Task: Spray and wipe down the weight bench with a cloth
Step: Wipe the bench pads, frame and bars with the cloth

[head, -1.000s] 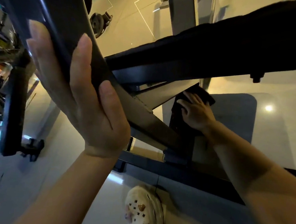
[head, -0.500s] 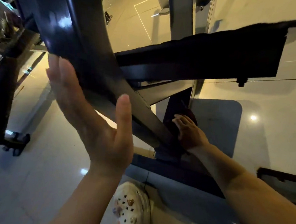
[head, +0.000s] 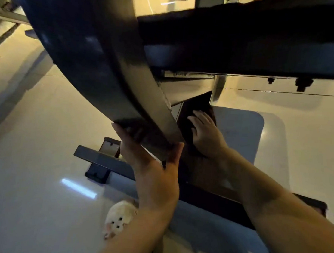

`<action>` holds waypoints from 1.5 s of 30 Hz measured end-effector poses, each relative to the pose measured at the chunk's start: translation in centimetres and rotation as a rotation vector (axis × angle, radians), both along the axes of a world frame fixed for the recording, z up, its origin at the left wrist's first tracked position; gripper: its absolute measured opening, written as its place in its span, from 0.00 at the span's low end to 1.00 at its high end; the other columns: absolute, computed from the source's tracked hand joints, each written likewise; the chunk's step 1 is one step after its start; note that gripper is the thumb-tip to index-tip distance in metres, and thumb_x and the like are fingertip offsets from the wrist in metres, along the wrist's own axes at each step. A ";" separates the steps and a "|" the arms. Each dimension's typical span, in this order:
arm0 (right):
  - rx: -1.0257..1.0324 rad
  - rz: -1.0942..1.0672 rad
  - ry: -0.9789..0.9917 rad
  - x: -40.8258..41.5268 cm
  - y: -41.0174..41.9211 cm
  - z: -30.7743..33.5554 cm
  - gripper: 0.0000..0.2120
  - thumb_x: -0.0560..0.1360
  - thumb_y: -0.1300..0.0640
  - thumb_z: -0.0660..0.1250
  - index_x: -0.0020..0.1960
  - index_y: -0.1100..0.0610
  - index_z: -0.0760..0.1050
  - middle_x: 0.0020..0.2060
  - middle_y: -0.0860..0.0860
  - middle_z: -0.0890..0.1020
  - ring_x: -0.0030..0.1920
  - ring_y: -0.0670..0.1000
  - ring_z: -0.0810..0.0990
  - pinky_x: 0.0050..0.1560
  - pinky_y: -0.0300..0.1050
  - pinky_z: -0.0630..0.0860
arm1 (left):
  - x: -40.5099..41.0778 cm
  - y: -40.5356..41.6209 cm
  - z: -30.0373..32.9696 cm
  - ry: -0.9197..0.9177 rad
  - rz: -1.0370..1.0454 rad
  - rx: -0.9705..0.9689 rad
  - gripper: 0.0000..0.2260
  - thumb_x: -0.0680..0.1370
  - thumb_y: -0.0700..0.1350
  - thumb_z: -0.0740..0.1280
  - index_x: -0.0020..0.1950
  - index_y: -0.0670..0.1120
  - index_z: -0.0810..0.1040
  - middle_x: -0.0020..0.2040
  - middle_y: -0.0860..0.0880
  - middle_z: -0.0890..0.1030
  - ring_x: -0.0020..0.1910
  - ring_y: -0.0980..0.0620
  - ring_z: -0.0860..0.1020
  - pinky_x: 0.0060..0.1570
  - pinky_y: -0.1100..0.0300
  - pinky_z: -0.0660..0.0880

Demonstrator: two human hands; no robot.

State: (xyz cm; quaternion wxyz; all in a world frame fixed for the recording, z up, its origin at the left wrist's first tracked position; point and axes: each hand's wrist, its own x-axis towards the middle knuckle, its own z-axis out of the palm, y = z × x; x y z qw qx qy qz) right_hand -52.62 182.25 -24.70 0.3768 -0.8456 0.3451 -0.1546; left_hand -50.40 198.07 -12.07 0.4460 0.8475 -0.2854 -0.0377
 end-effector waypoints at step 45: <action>0.269 -0.197 0.037 2.1 -7.5 0.2 0.24 0.83 0.54 0.55 0.78 0.51 0.55 0.75 0.57 0.58 0.71 0.63 0.65 0.65 0.51 0.67 | 0.0 -0.5 -0.9 0.103 0.073 0.238 0.40 0.73 0.64 0.66 0.69 0.34 0.62 0.56 0.43 0.77 0.61 0.41 0.76 0.57 0.50 0.74</action>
